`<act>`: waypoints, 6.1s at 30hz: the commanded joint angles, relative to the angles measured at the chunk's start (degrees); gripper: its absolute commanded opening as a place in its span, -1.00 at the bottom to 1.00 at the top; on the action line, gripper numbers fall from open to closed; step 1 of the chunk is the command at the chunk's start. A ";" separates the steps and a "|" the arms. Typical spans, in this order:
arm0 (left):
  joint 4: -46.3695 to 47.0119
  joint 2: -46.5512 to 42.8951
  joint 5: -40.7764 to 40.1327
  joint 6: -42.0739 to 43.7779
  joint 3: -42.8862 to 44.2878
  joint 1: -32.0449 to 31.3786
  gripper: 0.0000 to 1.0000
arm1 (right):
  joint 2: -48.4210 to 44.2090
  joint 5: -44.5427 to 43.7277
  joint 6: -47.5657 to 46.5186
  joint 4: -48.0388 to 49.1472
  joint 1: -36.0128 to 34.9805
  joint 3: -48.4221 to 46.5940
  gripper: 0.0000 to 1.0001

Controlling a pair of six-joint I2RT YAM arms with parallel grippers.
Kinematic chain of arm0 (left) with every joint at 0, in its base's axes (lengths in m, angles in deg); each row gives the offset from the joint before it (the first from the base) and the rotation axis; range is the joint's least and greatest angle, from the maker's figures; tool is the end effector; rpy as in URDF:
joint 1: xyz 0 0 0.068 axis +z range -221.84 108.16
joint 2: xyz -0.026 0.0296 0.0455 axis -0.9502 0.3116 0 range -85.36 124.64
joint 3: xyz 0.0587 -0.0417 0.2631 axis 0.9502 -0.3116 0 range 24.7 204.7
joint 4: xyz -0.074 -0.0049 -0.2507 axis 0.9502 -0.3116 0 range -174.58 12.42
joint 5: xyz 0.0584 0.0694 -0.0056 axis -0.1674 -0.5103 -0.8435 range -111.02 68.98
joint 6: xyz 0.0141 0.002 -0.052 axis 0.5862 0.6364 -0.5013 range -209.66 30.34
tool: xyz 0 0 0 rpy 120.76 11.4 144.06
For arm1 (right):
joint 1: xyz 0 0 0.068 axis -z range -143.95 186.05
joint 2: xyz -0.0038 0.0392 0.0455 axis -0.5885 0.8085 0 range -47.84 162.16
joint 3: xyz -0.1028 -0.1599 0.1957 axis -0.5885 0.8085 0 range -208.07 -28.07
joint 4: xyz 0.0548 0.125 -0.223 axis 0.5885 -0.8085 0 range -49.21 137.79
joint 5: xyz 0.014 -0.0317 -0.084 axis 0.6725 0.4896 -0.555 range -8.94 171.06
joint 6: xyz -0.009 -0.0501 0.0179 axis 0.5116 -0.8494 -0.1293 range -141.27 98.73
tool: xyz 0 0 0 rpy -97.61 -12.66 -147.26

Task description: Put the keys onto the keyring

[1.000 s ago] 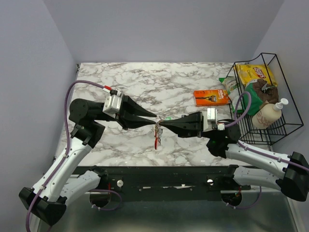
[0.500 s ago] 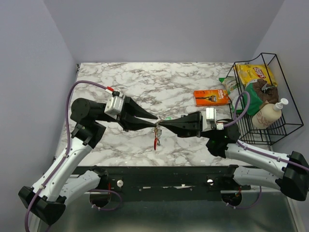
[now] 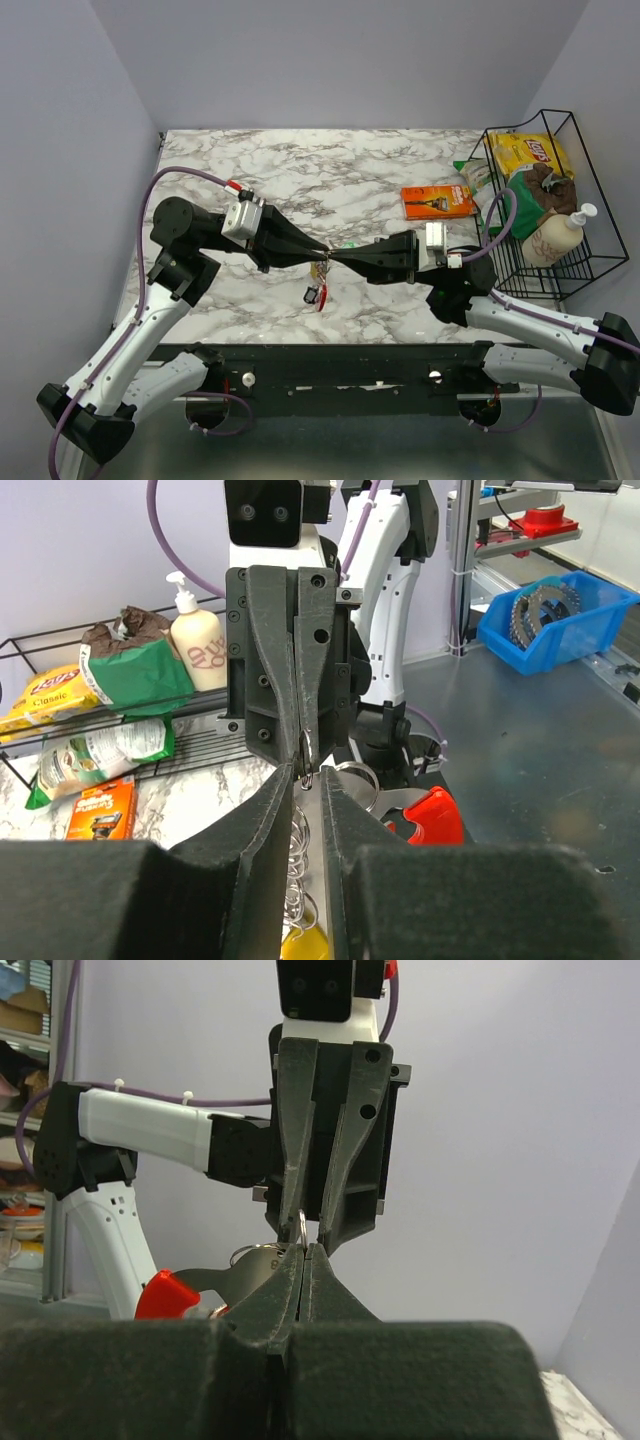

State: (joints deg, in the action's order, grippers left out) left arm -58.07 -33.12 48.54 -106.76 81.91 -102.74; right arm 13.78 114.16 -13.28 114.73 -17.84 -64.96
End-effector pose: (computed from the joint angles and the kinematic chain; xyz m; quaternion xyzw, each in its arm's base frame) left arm 0.1339 -0.1189 0.4389 0.5296 0.3836 -0.5629 0.5054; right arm 0.1133 0.1885 0.3676 -0.3913 0.2561 0.5495 0.6924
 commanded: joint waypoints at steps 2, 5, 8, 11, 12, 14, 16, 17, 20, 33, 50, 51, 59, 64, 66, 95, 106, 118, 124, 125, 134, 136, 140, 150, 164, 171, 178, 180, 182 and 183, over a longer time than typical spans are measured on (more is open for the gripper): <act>-2.54 0.22 -1.27 1.98 1.06 -1.01 -0.59 | 0.16 -0.05 0.01 2.85 0.19 -1.17 -0.99; -2.37 0.40 -1.53 1.99 1.32 -1.10 -0.60 | 0.42 0.38 0.01 2.85 0.10 -1.17 -0.99; -2.46 0.66 -1.53 2.07 1.50 -1.27 -0.51 | 0.51 0.65 0.01 2.67 0.19 -1.17 -0.99; -2.54 0.66 -1.97 2.25 1.59 -1.45 -0.46 | 0.60 0.65 0.01 2.76 0.19 -1.09 -0.99; -2.54 0.66 -2.15 2.25 1.59 -1.45 -0.46 | 0.60 0.73 0.01 2.76 0.10 -1.09 -0.99; -2.46 0.75 -2.76 2.51 1.59 -1.54 -0.46 | 0.60 1.00 0.01 2.67 0.19 -1.17 -0.99; -2.46 0.92 -3.20 2.60 1.68 -1.80 -0.46 | 0.69 1.09 0.18 2.67 0.19 -1.17 -0.99; -2.37 0.84 -3.38 2.78 1.76 -1.89 -0.46 | 0.78 1.17 0.10 2.67 0.10 -1.09 -0.99; -2.28 1.01 -3.73 2.95 1.94 -1.98 -0.52 | 0.78 1.44 0.10 2.58 0.19 -1.17 -0.99; -12.11 0.40 -6.01 11.47 4.31 -2.06 -1.00 | 0.25 0.30 0.01 2.67 0.19 -0.38 -0.99; -35.67 -5.84 -21.12 36.86 5.54 -2.15 -1.00 | -4.14 -7.26 -4.56 0.04 0.27 3.92 0.07; -36.20 -6.63 -22.61 37.84 5.37 -2.07 -1.00 | -4.32 -7.35 -4.73 -0.14 0.19 4.10 0.10; -39.19 -11.64 -26.67 49.34 2.47 -2.15 -1.00 | -4.50 -7.18 -6.93 -2.51 0.19 3.92 0.18; -40.07 -14.45 -25.09 57.52 -0.25 -2.15 -1.00 | -3.62 -6.82 -7.46 -3.65 0.28 3.40 0.19; -39.73 -16.29 -24.21 61.65 -1.57 -2.24 -1.00 | -3.27 -6.65 -7.46 -4.01 0.19 2.96 0.20; -32.00 -16.83 -27.89 43.51 -8.16 -2.15 -1.00 | 0.33 -25.45 -5.54 -19.82 2.82 -1.43 0.85; -30.05 -11.65 -39.85 25.90 -9.93 -0.40 -1.00 | 16.91 -34.77 -2.35 -60.30 9.59 -21.19 0.99; -24.00 -6.98 -19.65 13.15 -13.44 16.74 -1.00 | 38.91 -36.00 1.50 -85.37 9.85 -39.30 0.85; -24.52 -6.72 -18.94 13.15 -14.67 17.89 -1.00 | 44.63 -30.30 6.33 -88.03 12.22 -39.06 0.41; -24.43 -6.81 -18.85 13.15 -15.11 17.89 -1.00 | 44.55 -30.03 7.21 -88.03 12.84 -38.01 0.40; -23.55 -7.34 -19.11 13.15 -16.78 17.97 -1.00 | 43.05 -29.50 9.76 -80.92 13.54 -30.01 0.15; -23.03 -7.25 -19.11 12.80 -16.78 17.97 -1.00 | 43.40 -29.15 10.11 -79.43 13.72 -28.69 0.15; -22.58 -7.07 -19.20 12.53 -16.61 17.97 -1.00 | 43.49 -28.53 10.56 -77.13 13.90 -27.19 0.03; -22.76 -6.98 -19.29 12.44 -16.61 17.97 -1.00 | 41.12 -31.96 10.38 -75.55 13.90 -26.40 -0.07; -22.67 -6.63 -19.02 12.71 -16.87 17.97 -1.00 | 42.88 -32.84 9.59 -74.23 13.90 -26.31 -0.44; -22.85 -6.72 -19.02 12.71 -17.04 17.97 -1.00 | 44.11 -32.84 9.50 -73.71 13.90 -26.22 -0.53; -22.76 -6.90 -18.85 12.71 -16.87 17.97 -1.00 | 44.55 -34.95 9.68 -73.79 13.90 -26.05 -0.53; -22.76 -6.81 -18.93 12.71 -16.87 17.97 -1.00 | 44.72 -34.86 9.59 -73.71 13.99 -26.05 -0.53; -22.76 -6.90 -18.93 12.62 -16.87 17.97 -1.00 | 44.90 -34.69 9.41 -73.70 13.81 -26.05 -0.53; -22.76 -6.98 -18.93 12.62 -16.96 17.97 -1.00 | 45.07 -34.51 9.41 -73.53 13.90 -25.96 -0.53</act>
State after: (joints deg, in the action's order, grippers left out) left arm -82.83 -39.45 27.71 -93.82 65.36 -85.03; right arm 57.56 80.92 -3.34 40.11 -4.31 -91.62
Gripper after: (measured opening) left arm 0.009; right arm 0.236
